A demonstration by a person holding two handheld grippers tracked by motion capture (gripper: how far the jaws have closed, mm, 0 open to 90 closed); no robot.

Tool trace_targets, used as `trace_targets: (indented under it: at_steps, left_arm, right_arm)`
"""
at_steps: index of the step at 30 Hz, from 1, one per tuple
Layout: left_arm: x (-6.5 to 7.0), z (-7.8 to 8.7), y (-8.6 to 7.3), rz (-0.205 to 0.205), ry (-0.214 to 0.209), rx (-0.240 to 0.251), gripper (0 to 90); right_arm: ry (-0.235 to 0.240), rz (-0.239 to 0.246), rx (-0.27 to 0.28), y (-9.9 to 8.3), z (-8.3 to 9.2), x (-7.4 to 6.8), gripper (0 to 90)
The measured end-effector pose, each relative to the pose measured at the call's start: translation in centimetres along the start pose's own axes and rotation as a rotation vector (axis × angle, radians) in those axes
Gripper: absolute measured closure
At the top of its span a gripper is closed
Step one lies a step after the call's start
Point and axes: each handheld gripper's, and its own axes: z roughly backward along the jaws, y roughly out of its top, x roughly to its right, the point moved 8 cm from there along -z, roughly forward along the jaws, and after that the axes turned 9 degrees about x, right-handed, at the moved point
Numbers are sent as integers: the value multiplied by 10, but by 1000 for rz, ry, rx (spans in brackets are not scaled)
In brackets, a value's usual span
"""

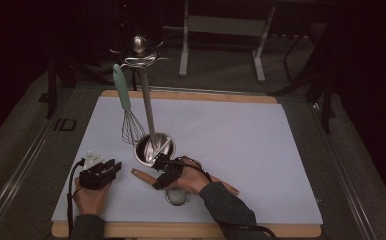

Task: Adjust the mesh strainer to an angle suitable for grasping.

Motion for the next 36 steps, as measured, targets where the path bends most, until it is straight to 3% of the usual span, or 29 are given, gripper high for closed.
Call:
trace_targets:
  at_steps: [6, 11, 23, 32, 36]
  left_arm:
    - [0, 0, 0, 0, 1, 0, 665]
    - [0, 0, 0, 0, 1, 0, 665]
    - [0, 0, 0, 0, 1, 1, 665]
    - [0, 0, 0, 0, 2, 1, 665]
    - [0, 0, 0, -1, 2, 1, 665]
  right_arm:
    - [16, -68, -50, 2, -1, 0, 695]
    - [13, -84, -66, 3, -2, 1, 702]
    - [1, -103, 42, 8, 13, 3, 707]
    - [-51, -100, 138, 5, 31, 8, 707]
    - [-70, -121, 165, 1, 38, 16, 707]
